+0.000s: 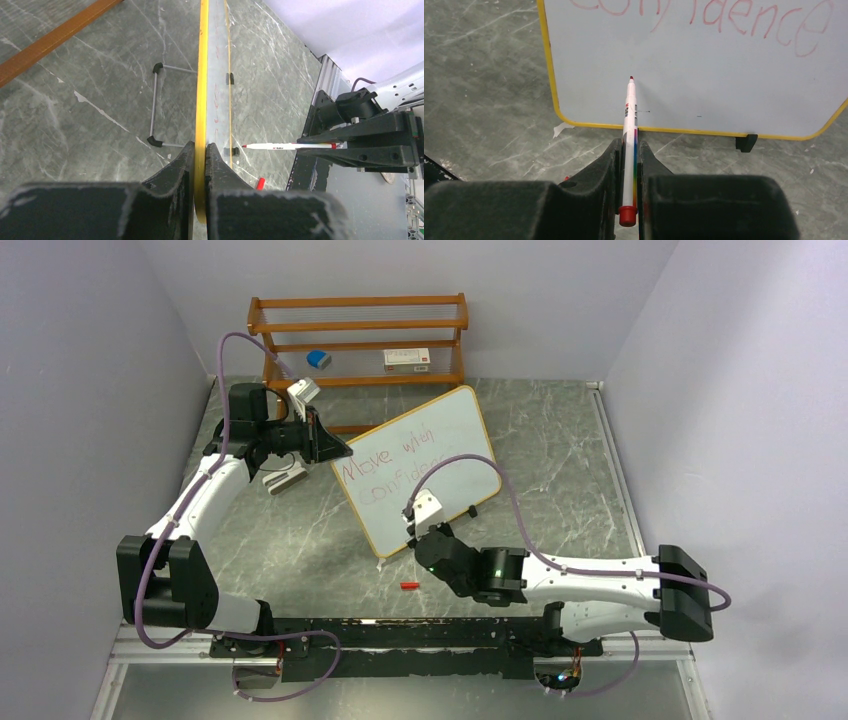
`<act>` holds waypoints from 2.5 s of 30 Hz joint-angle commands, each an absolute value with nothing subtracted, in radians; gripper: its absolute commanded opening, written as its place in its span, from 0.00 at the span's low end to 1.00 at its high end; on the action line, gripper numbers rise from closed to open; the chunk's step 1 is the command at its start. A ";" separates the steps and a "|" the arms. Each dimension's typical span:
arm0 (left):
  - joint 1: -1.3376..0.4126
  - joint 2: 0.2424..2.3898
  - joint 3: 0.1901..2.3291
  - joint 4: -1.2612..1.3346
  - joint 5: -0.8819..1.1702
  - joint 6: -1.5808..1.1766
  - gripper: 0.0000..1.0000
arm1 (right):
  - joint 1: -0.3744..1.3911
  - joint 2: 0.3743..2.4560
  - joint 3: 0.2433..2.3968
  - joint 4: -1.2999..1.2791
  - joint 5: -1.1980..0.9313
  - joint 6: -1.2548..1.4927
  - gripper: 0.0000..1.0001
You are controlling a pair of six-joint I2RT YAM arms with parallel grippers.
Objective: Write a sentence on the whiteboard
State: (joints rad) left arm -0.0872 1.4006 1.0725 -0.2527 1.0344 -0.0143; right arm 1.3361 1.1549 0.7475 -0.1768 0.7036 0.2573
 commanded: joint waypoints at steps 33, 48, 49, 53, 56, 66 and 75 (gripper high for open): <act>-0.091 1.404 1.067 -0.262 0.959 0.041 0.05 | 1.354 1.321 0.822 -0.177 0.796 0.293 0.00; -0.091 1.402 1.066 -0.264 0.957 0.042 0.05 | 1.354 1.338 0.803 -0.222 0.738 0.345 0.00; -0.091 1.401 1.066 -0.263 0.955 0.042 0.05 | 1.353 1.339 0.801 -0.221 0.739 0.345 0.00; -0.091 1.404 1.066 -0.265 0.959 0.043 0.05 | 1.354 1.333 0.800 -0.221 0.748 0.345 0.00; -0.091 1.402 1.065 -0.265 0.961 0.044 0.05 | 1.354 1.327 0.800 -0.202 0.764 0.332 0.00; -0.091 1.401 1.066 -0.267 0.960 0.045 0.05 | 1.351 1.328 0.829 -0.140 0.821 0.258 0.00; -0.091 1.400 1.067 -0.267 0.964 0.045 0.05 | 1.340 1.346 0.850 -0.103 0.821 0.223 0.00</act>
State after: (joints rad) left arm -0.0875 1.4002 1.0725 -0.2523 1.0332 -0.0143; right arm 1.3479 1.3304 0.8185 -0.1516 0.7872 0.2405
